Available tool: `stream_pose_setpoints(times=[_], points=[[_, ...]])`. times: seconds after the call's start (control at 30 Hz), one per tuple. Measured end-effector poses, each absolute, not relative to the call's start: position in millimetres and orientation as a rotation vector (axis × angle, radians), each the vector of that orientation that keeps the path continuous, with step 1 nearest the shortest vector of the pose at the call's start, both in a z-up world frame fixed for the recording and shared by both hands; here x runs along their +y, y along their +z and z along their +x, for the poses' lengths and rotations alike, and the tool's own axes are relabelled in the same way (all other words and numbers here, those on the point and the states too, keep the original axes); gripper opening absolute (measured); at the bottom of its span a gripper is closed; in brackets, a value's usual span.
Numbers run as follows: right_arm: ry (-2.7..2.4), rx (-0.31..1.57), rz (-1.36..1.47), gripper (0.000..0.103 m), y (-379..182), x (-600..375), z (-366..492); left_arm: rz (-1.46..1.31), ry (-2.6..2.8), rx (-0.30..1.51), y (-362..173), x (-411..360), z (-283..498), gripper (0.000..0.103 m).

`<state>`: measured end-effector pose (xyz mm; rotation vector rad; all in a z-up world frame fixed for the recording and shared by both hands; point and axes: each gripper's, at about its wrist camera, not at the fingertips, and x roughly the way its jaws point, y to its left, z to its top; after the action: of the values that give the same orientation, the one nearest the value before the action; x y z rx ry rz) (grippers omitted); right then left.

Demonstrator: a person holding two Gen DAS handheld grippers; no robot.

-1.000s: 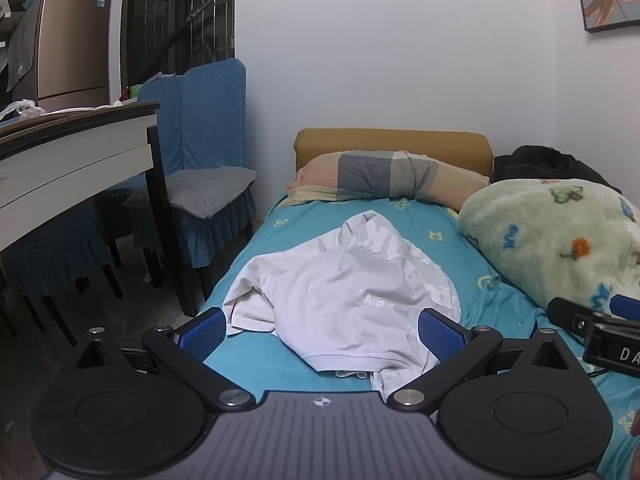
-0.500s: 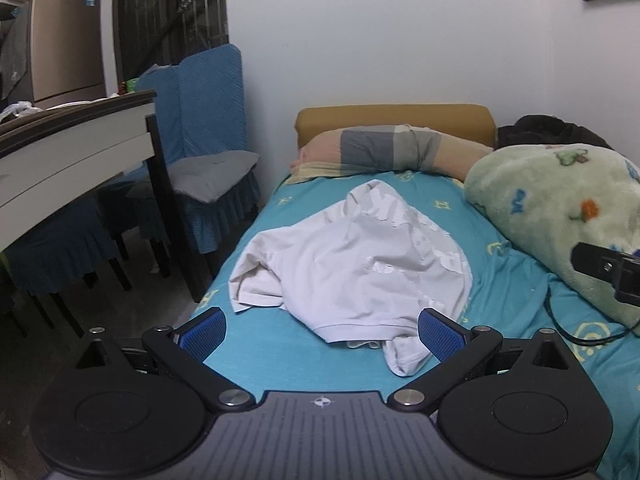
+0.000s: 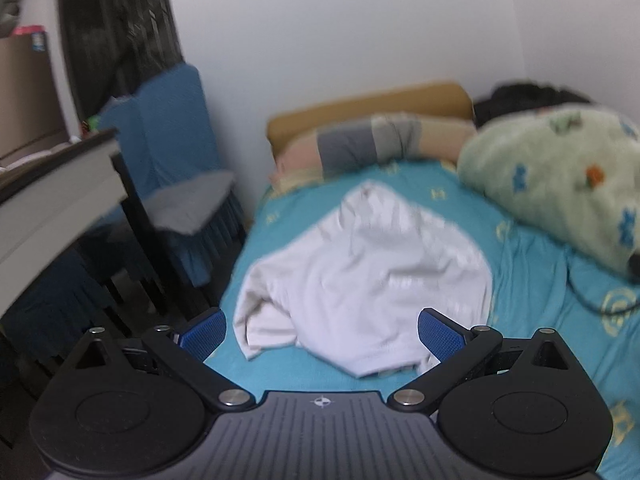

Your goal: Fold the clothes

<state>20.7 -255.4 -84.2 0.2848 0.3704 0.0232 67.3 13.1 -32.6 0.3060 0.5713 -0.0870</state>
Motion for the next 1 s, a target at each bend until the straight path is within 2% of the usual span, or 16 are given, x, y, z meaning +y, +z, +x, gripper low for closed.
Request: stream_pose_setpoints(times=[0.17,0.2,0.27,0.5,0.6,0.7,0.73,0.77,0.83,0.87,0.9,1.0], points=[[0.001,0.397,0.266,0.103,-94,-251,34,0.382,-0.128,0.718,-95,21,92,0.102],[0.009,0.415,0.260,0.103,-96,-249,37,0.404,-0.127,0.748,-109,21,96,0.098],[0.021,0.442,0.268,0.103,-103,-244,42,0.439,-0.128,0.785,-132,20,104,0.096],[0.029,0.521,0.231,0.103,-133,-227,71,0.465,-0.197,0.681,-176,23,127,0.095],[0.042,0.530,0.215,0.103,-143,-224,82,0.510,-0.235,0.587,-174,15,137,0.074],[0.075,0.527,0.191,0.103,-152,-220,90,0.515,-0.266,0.535,-170,10,145,0.066],[0.086,0.525,0.178,0.103,-155,-217,93,0.513,-0.277,0.526,-168,8,147,0.054],[0.101,0.522,0.164,0.103,-158,-213,95,0.506,-0.287,0.520,-165,7,148,0.047],[0.138,0.510,0.132,0.103,-161,-202,100,0.470,-0.293,0.486,-154,8,150,0.017],[0.160,0.497,0.120,0.103,-161,-195,103,0.448,-0.276,0.461,-146,9,151,0.008],[0.184,0.480,0.112,0.103,-161,-188,107,0.425,-0.260,0.437,-137,11,152,0.003],[0.236,0.452,0.078,0.103,-161,-160,127,0.331,-0.241,0.401,-112,19,154,0.003]])
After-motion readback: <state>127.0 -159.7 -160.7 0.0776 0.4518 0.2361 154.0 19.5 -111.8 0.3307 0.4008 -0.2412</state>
